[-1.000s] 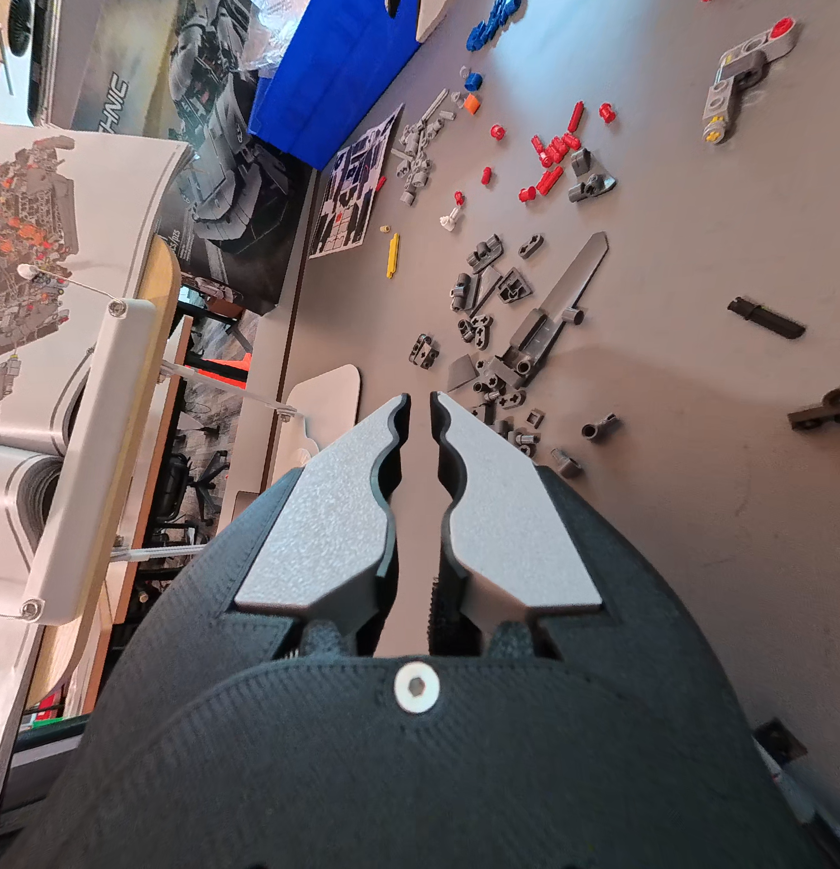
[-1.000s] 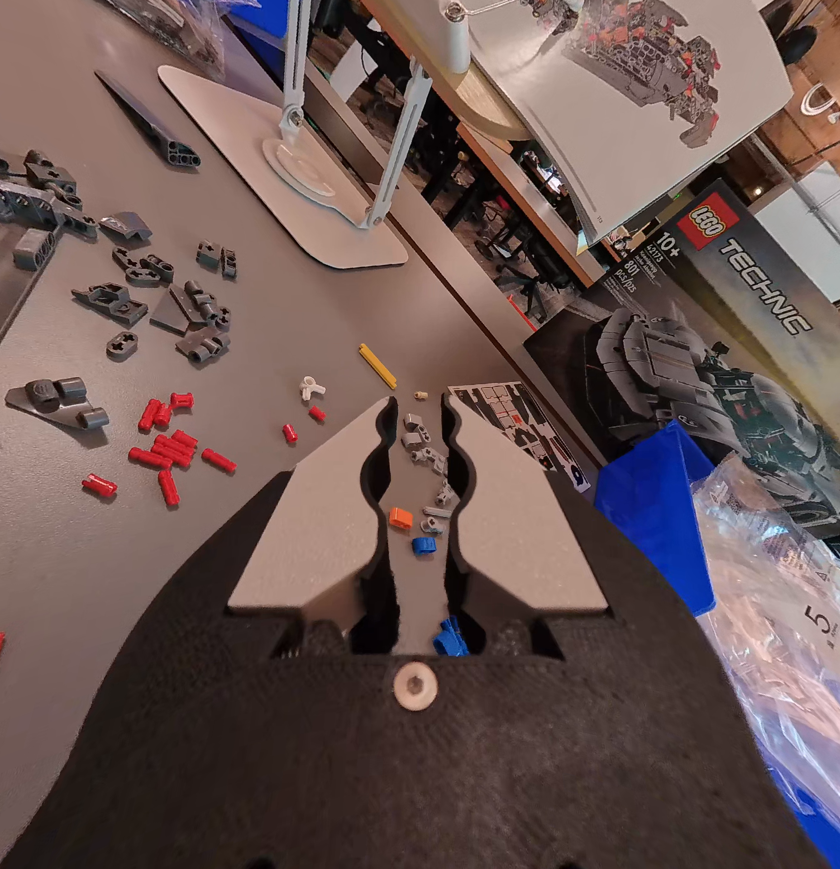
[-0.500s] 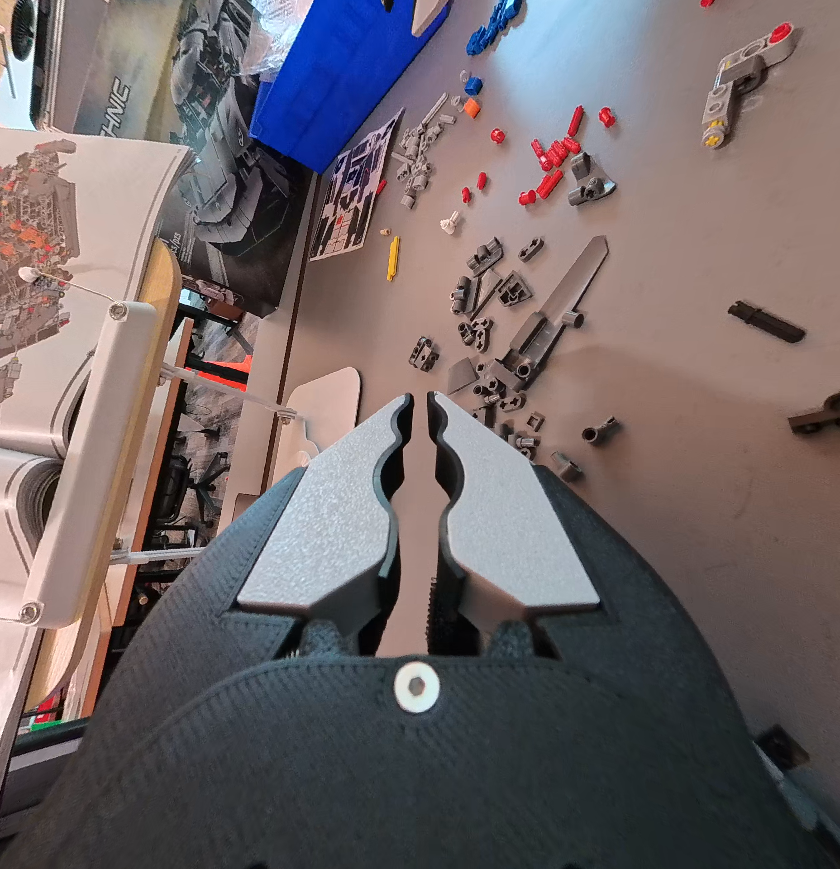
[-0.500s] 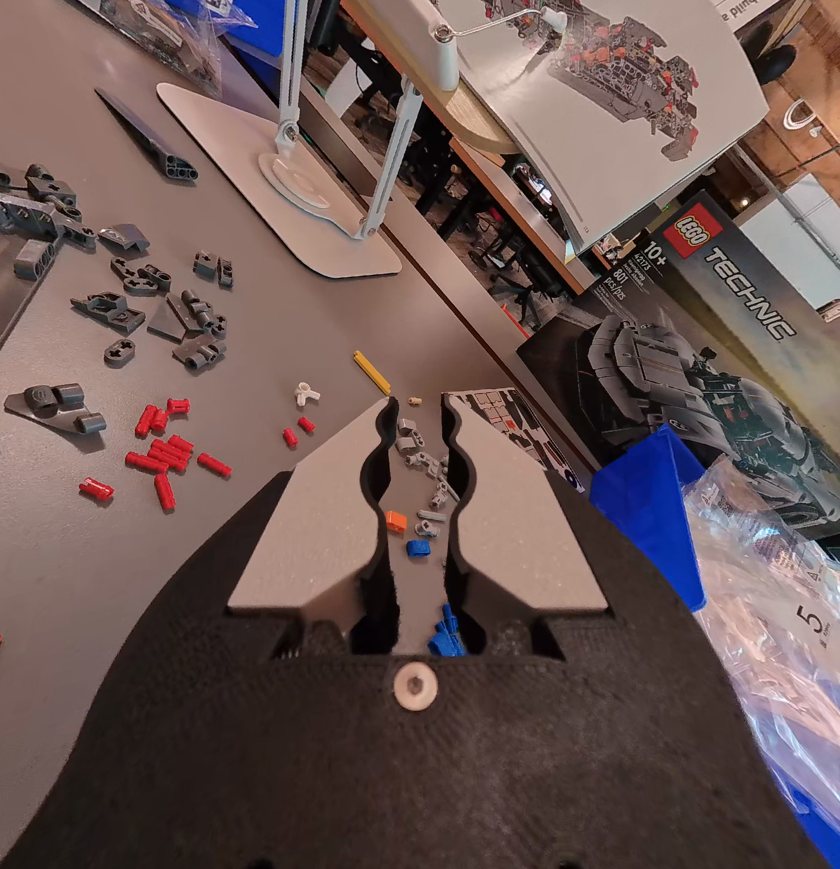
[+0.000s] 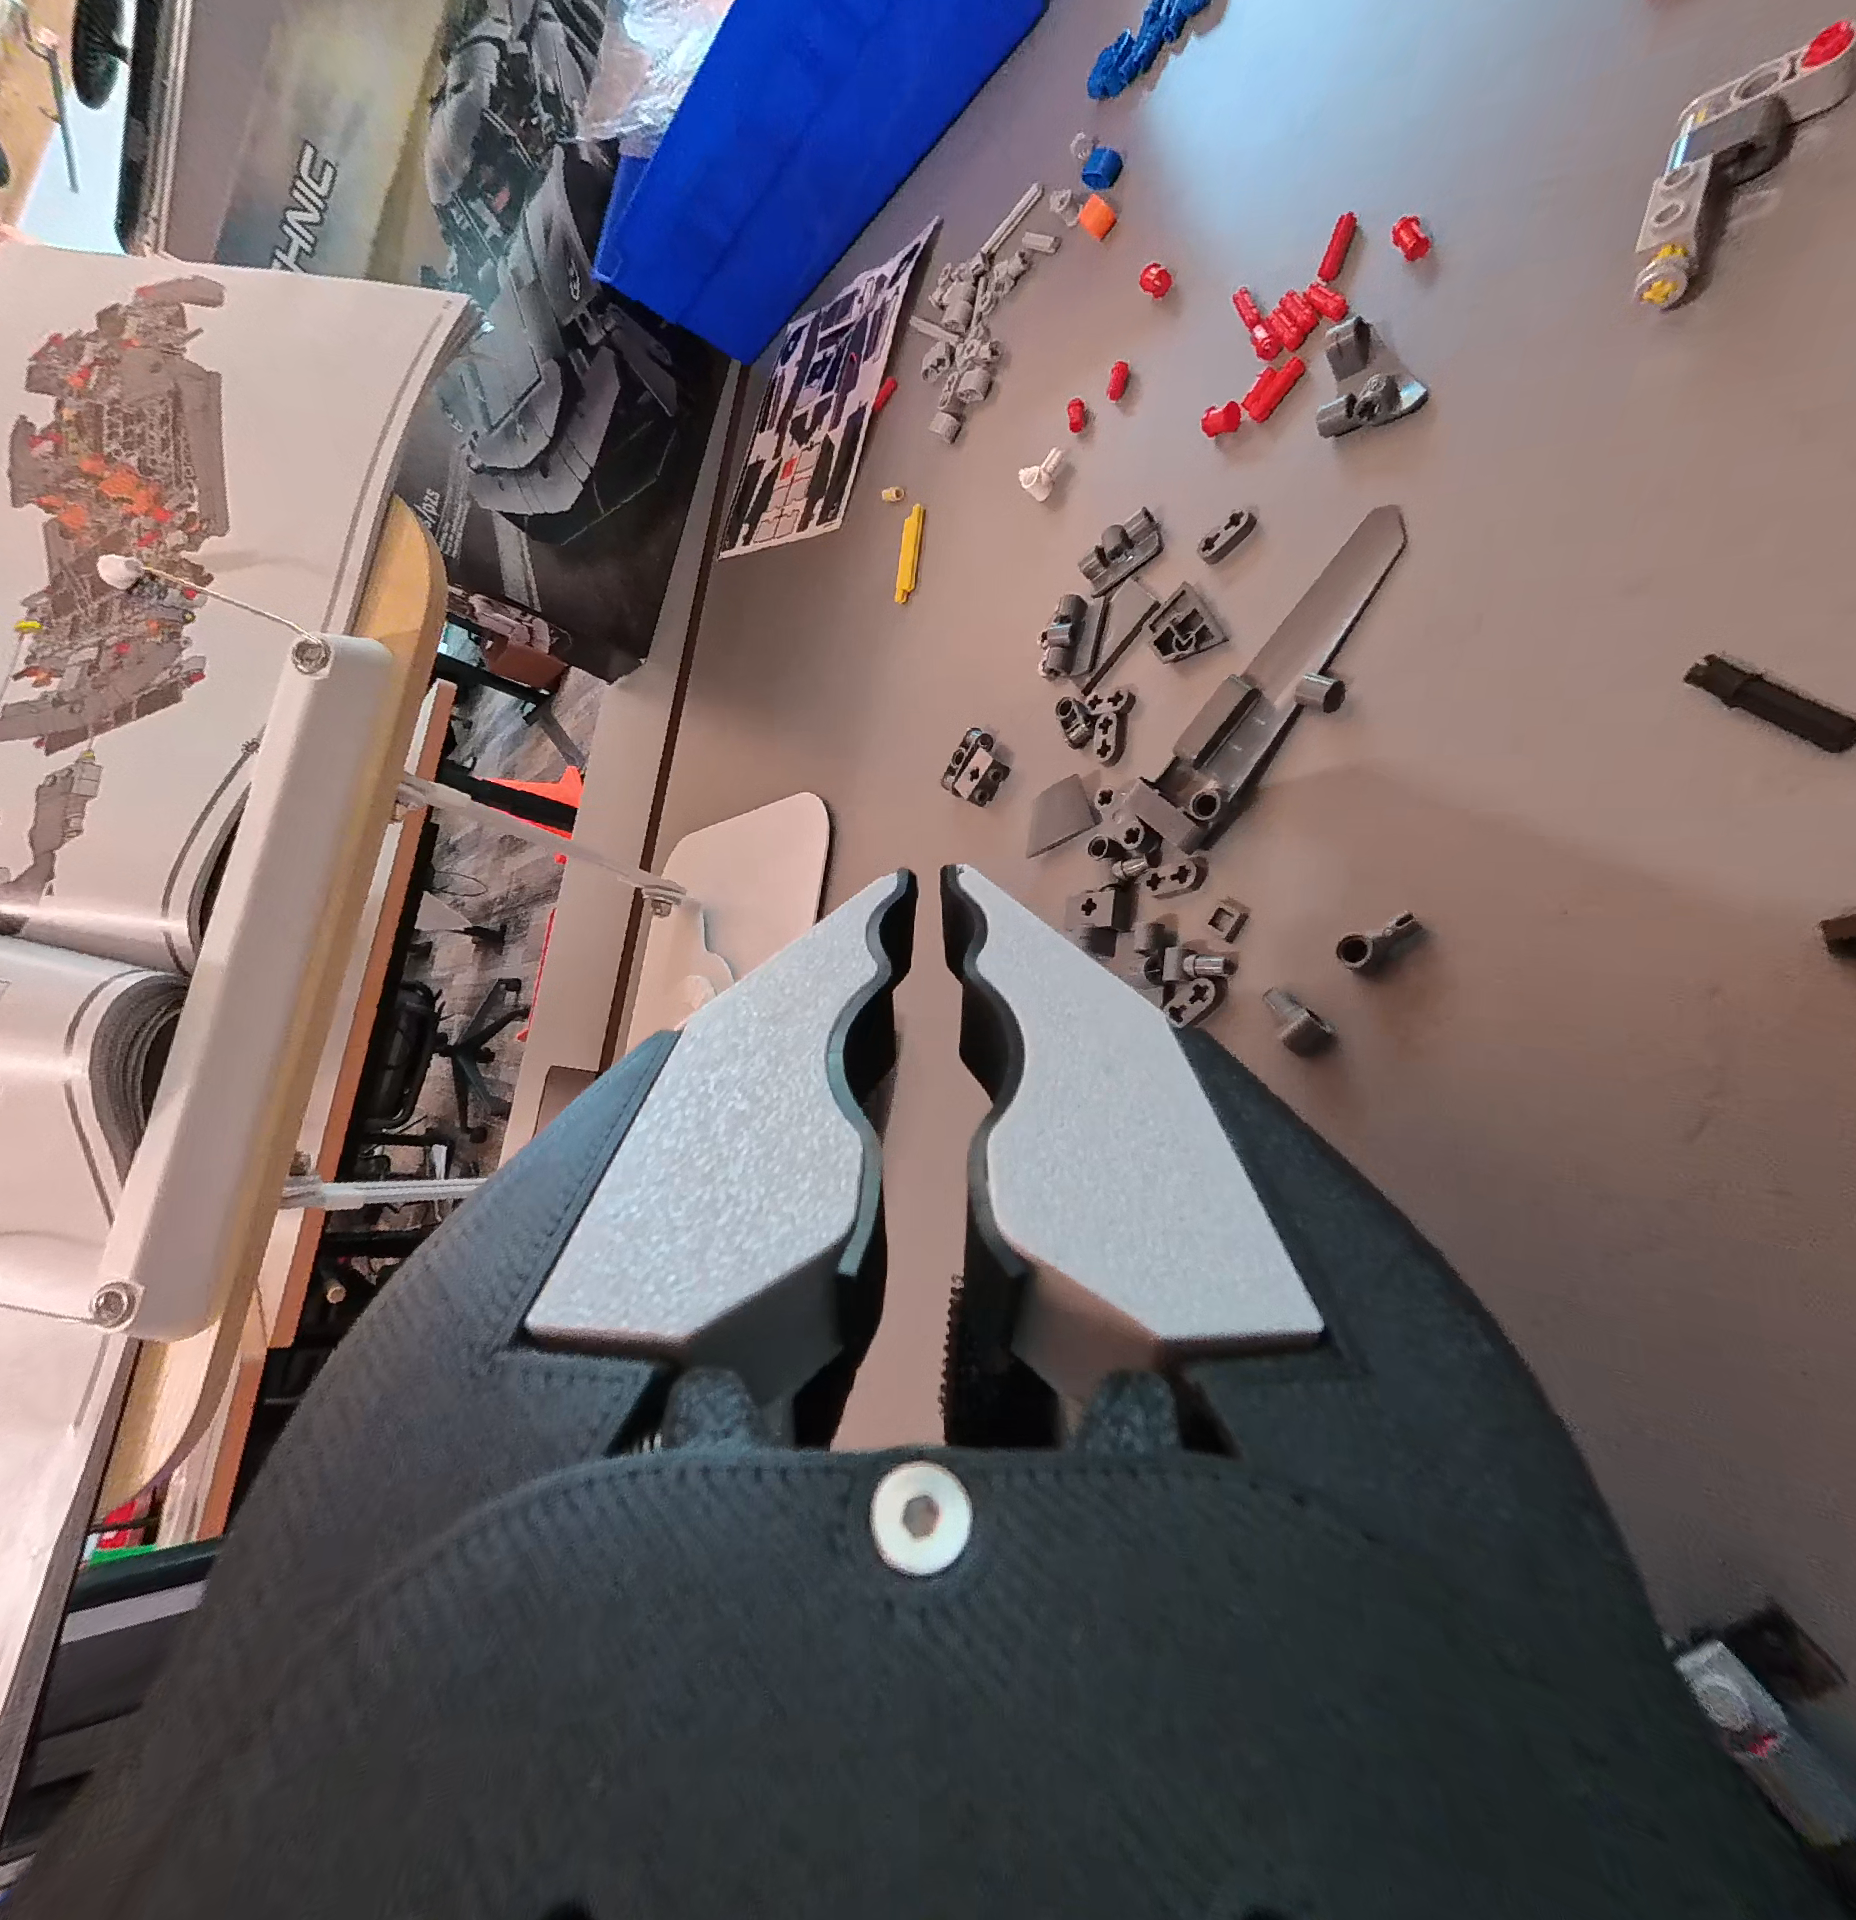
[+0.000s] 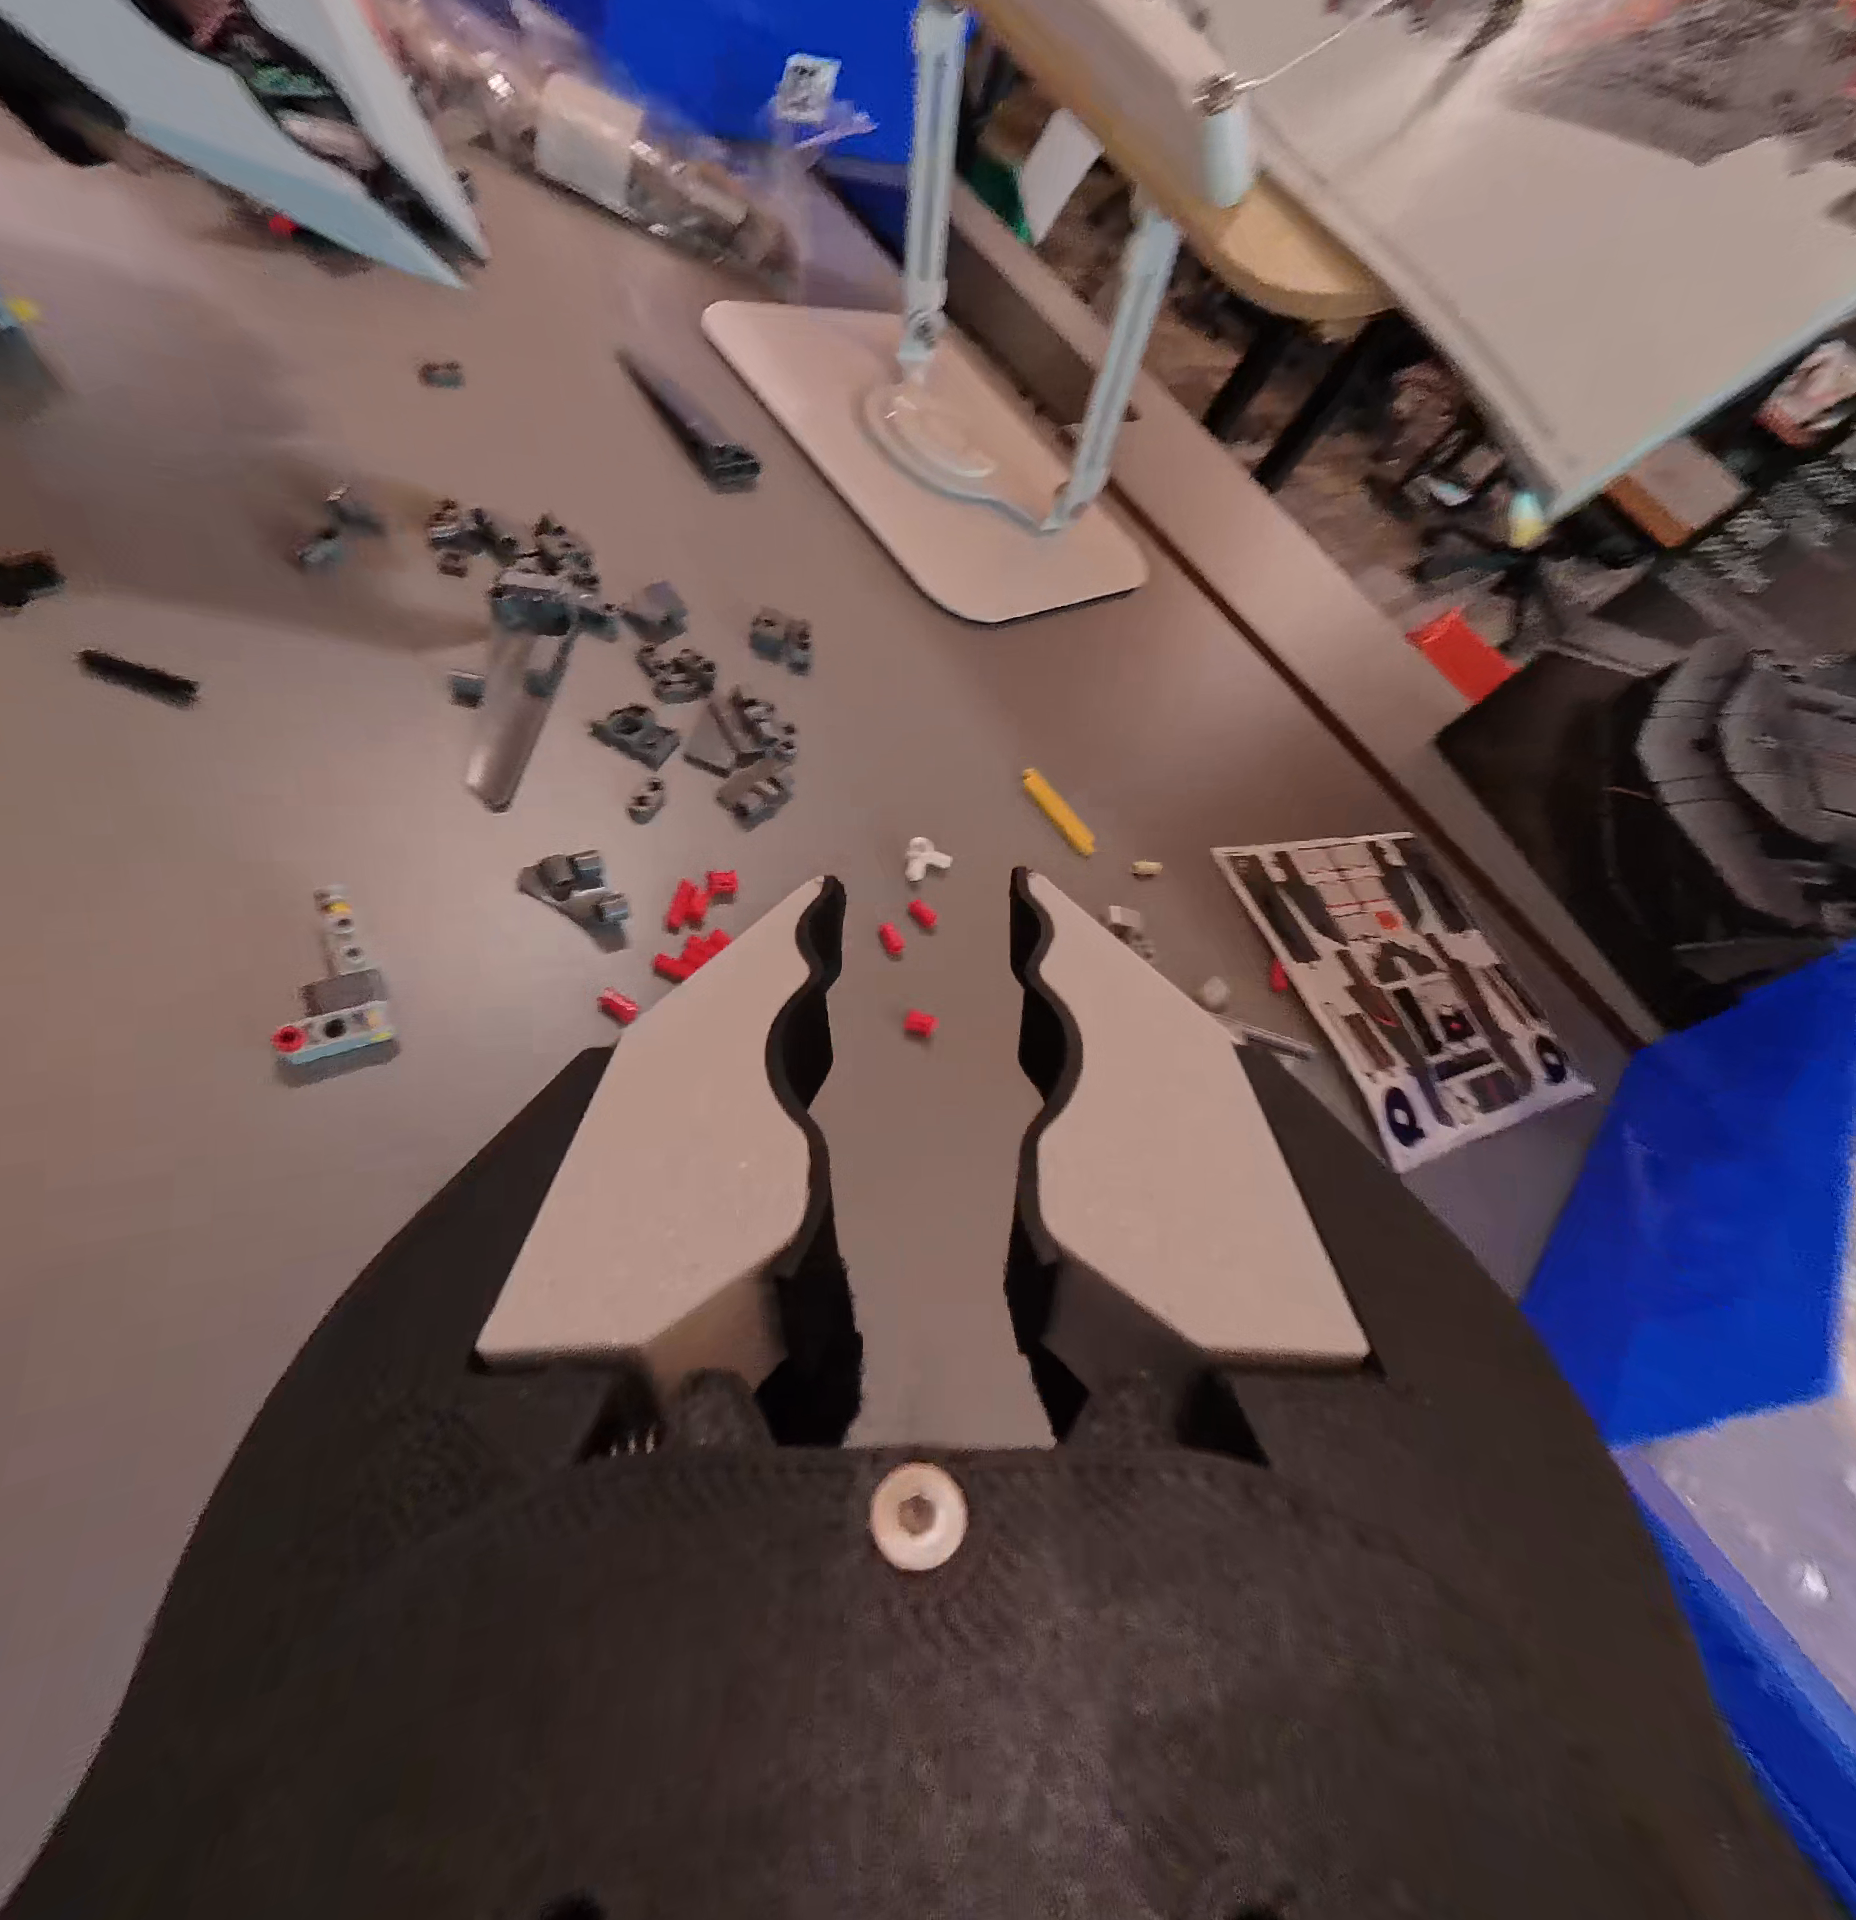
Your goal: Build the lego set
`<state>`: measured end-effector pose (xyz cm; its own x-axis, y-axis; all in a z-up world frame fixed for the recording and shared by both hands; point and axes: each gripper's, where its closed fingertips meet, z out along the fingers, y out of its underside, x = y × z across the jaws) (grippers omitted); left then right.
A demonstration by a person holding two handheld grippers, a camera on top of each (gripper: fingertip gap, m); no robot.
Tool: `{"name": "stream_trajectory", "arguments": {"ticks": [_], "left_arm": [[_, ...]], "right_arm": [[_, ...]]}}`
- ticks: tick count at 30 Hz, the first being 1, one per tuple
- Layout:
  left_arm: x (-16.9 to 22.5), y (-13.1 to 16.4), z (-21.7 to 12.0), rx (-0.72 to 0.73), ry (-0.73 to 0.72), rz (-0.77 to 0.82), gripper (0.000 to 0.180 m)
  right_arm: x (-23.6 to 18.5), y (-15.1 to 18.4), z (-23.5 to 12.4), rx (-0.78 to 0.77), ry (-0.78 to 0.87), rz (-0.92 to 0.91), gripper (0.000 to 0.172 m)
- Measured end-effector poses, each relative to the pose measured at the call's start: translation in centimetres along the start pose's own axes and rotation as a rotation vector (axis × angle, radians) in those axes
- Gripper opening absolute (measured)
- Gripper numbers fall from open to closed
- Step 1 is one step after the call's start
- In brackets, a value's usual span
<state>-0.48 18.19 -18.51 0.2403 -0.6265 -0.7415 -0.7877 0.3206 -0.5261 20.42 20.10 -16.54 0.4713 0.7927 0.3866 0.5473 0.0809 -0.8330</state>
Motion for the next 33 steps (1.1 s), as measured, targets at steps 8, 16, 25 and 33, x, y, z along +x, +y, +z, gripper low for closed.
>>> {"name": "stream_trajectory", "arguments": {"ticks": [8,16,25,33], "left_arm": [[-1.0,0.6,-0.2,-0.021,-0.038,-0.027,0.003],[-2.2,1.1,-1.2,-0.030,-0.079,-0.033,0.002],[-2.0,0.4,-1.4,-0.016,-0.074,-0.021,0.002],[-2.0,0.4,-1.5,-0.018,-0.077,-0.022,0.002]], "right_arm": [[-5.1,-1.2,4.7,-0.114,-0.258,-0.075,0.020],[-7.8,0.8,8.8,-0.334,-0.372,-0.068,0.018],[-10.2,1.6,10.0,-0.386,-0.308,0.112,0.023],[-11.1,0.0,9.4,-0.392,-0.178,0.044,0.033]]}}
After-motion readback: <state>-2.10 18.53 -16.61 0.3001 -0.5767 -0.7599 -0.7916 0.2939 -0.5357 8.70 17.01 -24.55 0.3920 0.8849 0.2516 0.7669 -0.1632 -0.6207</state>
